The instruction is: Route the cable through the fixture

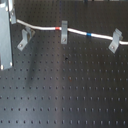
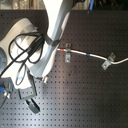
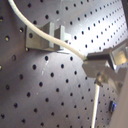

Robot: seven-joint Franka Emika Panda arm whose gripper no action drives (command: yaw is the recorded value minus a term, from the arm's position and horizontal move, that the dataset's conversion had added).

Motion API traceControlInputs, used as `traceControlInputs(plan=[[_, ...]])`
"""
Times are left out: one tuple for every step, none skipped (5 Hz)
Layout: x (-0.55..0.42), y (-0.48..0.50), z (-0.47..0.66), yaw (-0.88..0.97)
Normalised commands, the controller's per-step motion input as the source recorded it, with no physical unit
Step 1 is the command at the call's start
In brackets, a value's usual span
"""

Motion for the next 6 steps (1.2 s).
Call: traceControlInputs(plan=[[0.164,0.275,-0.04,0.05],[0.062,0.36,-0.13,0.12],[0.099,0.303,-0.23,0.14],[-0.077,0.371,-0.08,0.25],[-0.044,0.147,0.0,0.81],[-0.009,-0.001,0.02,1.0]])
